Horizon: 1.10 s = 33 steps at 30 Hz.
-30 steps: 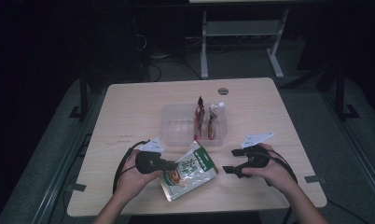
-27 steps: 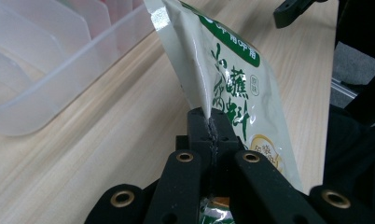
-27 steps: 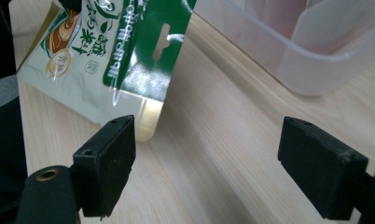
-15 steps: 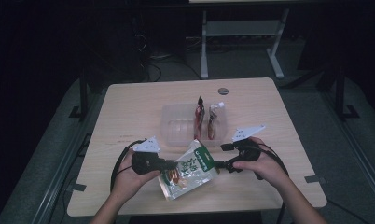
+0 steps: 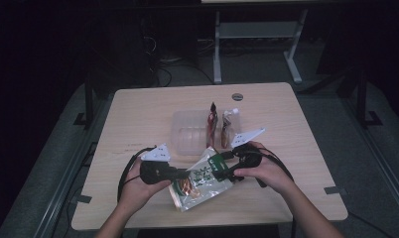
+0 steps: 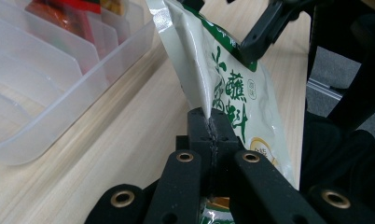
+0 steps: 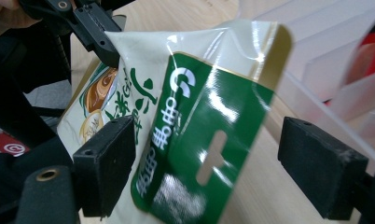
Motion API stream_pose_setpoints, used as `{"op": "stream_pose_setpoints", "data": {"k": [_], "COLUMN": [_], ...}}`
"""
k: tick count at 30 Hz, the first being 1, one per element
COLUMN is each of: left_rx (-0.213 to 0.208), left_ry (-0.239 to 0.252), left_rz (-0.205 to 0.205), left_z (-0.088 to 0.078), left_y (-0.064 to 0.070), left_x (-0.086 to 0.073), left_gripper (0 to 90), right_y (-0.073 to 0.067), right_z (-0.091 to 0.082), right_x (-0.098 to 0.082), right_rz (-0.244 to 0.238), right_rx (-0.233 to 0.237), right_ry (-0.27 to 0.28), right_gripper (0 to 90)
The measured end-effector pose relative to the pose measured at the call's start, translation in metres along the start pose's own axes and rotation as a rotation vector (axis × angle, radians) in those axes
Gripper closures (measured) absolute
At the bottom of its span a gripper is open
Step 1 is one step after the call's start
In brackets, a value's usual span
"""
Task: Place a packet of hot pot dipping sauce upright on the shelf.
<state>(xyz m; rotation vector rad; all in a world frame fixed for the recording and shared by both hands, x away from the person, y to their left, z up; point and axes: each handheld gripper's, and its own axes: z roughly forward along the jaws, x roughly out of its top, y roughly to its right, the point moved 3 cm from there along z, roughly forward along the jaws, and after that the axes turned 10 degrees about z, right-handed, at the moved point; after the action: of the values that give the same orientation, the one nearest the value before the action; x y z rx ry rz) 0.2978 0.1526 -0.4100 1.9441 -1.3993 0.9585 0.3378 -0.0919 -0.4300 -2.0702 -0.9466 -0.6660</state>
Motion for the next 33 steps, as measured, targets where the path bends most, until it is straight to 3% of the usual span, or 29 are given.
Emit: {"op": "stream_pose_setpoints", "data": {"k": [13,25,33], "left_rx": [0.010,0.030,0.033], "left_ry": [0.008,-0.002,0.006], "left_rz": [0.004,0.006,0.000], "left_z": [0.003,0.002,0.003], "left_y": [0.001,-0.002,-0.002], "left_x": [0.003,0.002,0.001], "left_gripper": [90.0,90.0,90.0], "right_y": [-0.007,-0.004,-0.005], "right_z": [0.013,0.006,0.003], "right_x": [-0.004,-0.003,-0.002], "right_rz": [0.007,0.029,0.028], "right_rx": [0.032,0.036,0.050], "right_ry": [-0.013,0.000,0.021], "right_gripper": [28.2,55.0,77.7]}}
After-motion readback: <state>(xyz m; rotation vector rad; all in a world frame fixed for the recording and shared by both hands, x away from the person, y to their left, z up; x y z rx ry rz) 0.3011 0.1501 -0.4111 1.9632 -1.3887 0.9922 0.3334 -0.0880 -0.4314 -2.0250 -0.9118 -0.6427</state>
